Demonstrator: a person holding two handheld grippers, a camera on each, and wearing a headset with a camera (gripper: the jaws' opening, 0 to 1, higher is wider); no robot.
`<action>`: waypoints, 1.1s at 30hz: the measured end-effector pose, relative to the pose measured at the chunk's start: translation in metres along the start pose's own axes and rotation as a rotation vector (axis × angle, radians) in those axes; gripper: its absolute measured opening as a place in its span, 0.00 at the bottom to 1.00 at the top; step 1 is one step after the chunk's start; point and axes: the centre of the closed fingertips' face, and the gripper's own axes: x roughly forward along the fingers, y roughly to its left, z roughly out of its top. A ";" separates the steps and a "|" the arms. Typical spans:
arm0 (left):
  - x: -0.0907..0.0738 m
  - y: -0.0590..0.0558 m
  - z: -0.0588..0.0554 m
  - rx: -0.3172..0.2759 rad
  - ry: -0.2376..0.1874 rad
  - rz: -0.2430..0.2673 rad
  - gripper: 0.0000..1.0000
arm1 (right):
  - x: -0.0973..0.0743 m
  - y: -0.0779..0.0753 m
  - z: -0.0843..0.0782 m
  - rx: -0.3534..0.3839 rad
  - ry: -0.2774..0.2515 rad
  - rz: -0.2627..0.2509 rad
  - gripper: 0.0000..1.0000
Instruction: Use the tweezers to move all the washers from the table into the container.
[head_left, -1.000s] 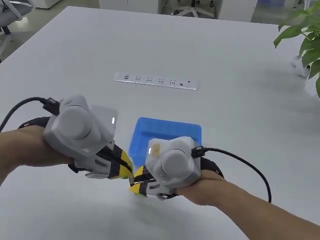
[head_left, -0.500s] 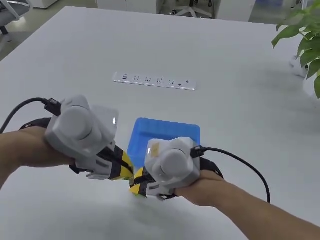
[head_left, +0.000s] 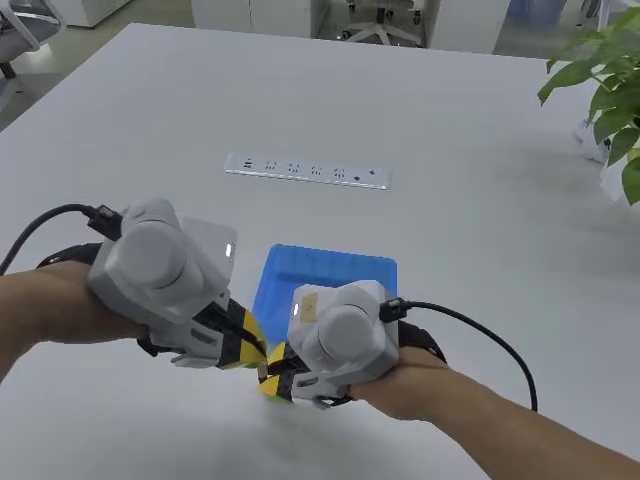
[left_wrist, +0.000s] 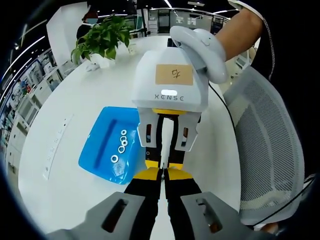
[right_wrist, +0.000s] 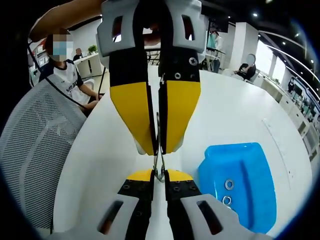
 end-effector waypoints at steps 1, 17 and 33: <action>-0.001 0.000 0.001 0.002 0.000 0.001 0.07 | -0.001 0.000 0.001 -0.001 0.000 0.000 0.10; -0.023 0.003 0.023 0.024 -0.021 0.034 0.07 | -0.023 -0.005 0.022 -0.034 -0.010 -0.025 0.10; -0.040 0.016 0.052 0.081 -0.044 0.058 0.07 | -0.051 -0.024 0.039 -0.065 -0.014 -0.083 0.10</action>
